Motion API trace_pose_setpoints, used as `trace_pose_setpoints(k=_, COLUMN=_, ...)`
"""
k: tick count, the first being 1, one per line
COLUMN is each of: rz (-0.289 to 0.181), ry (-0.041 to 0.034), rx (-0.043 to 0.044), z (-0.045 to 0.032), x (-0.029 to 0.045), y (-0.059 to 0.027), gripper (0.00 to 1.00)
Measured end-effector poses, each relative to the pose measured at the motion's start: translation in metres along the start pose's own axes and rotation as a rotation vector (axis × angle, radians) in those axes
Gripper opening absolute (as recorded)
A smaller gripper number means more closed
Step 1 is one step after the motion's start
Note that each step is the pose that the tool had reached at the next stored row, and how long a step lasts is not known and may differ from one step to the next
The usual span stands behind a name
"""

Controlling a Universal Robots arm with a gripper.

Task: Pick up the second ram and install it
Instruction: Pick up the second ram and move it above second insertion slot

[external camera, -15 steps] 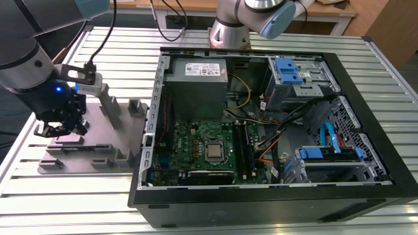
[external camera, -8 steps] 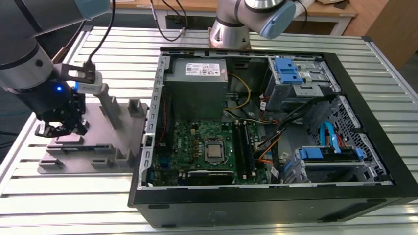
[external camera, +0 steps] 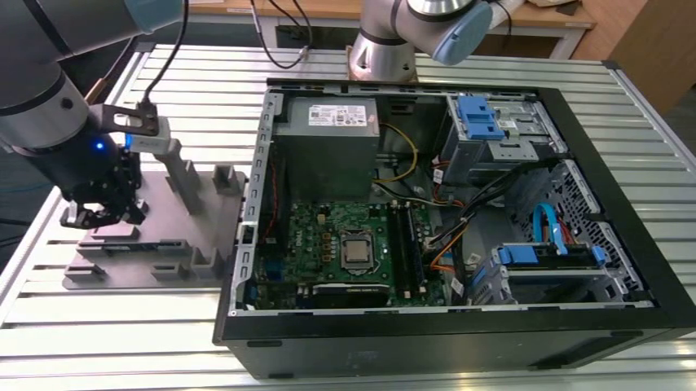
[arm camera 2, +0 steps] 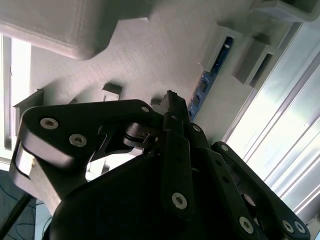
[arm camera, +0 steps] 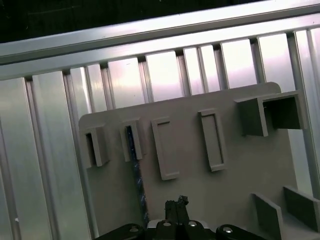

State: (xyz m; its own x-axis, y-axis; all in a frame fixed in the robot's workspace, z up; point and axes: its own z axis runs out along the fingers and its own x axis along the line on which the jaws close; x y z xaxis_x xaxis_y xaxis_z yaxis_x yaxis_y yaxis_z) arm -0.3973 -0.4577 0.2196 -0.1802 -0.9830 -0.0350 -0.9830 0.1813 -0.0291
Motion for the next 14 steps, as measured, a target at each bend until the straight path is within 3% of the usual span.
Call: trace_pose_setpoints(k=14, rz=-0.102, ry=-0.0029, rx=-0.0036, z=0.0000, x=0.0000, y=0.0000, gripper=0.07)
